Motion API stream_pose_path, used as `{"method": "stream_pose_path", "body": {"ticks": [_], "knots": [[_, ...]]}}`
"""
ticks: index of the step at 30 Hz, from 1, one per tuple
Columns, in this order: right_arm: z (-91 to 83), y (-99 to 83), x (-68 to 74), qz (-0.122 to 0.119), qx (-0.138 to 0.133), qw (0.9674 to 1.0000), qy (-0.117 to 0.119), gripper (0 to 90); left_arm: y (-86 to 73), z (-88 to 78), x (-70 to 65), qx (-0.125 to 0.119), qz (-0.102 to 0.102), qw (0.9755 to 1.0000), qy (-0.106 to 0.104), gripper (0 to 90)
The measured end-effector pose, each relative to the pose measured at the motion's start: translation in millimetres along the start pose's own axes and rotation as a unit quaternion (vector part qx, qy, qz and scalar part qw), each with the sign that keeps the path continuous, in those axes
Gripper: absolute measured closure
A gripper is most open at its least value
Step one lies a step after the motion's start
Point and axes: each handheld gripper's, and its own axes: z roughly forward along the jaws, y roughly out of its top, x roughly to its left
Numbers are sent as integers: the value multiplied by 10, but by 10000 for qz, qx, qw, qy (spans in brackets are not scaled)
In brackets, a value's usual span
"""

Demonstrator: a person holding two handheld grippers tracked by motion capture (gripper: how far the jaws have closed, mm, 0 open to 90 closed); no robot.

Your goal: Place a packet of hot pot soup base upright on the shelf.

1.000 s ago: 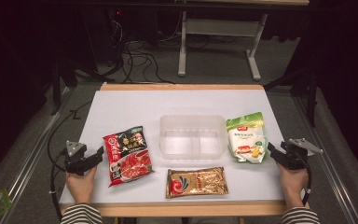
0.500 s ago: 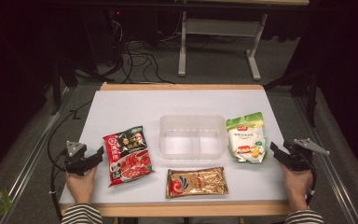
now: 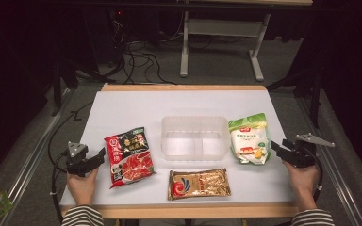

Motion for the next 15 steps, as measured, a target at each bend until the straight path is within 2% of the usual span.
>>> {"method": "stream_pose_path", "body": {"ticks": [11, 15], "knots": [[103, 206, 36, -137, 294, 9992, 211, 414, 2, 6, 0, 26, 6, 10000, -4, 303], [151, 250, 29, -77, 354, 9990, 277, 406, 3, 15, -9, 37, 26, 10000, 17, 303]]}}
